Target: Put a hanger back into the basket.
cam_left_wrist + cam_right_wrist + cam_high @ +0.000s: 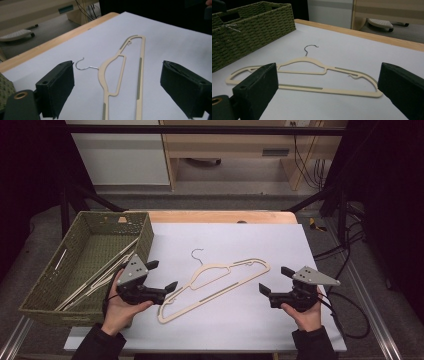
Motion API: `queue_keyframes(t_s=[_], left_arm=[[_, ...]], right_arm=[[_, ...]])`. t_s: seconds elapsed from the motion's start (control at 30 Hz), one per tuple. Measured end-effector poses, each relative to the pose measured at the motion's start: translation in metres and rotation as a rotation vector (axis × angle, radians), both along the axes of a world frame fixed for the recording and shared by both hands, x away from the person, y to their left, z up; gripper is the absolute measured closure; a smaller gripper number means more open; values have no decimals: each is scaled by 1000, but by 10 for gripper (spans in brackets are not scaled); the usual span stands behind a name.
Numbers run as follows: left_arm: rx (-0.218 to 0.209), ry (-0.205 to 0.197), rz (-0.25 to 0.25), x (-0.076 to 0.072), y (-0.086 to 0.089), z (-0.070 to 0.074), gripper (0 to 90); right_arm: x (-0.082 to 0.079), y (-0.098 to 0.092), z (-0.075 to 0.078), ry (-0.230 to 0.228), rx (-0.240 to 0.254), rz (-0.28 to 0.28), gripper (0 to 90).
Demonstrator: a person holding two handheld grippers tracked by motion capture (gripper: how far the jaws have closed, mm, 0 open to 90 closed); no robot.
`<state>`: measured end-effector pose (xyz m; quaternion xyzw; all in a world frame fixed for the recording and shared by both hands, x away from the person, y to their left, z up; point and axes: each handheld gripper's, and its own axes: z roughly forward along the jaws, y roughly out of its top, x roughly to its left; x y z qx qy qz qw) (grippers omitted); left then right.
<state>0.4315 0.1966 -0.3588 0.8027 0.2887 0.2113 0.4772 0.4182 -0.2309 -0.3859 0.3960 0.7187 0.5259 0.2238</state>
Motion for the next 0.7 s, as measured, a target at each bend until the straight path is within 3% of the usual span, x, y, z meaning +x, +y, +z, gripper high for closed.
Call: queue_keyframes(t_s=[0.1, 0.3, 0.47, 0.53, 0.7], left_arm=[[30, 29, 4, 4, -7, -11, 126], [144, 99, 9, 10, -22, -38, 173], [235, 172, 47, 22, -31, -62, 309], [256, 212, 56, 29, -32, -72, 345], [274, 265, 94, 40, -31, -91, 441]], right_arm=[[0, 0, 0, 0, -3, 2, 38], [-1, 0, -1, 0, -10, 9, 39], [-1, -1, -1, -5, -17, 19, 39], [-1, 0, -1, -7, -14, 14, 39], [0, 1, -2, 0, -25, 23, 39]])
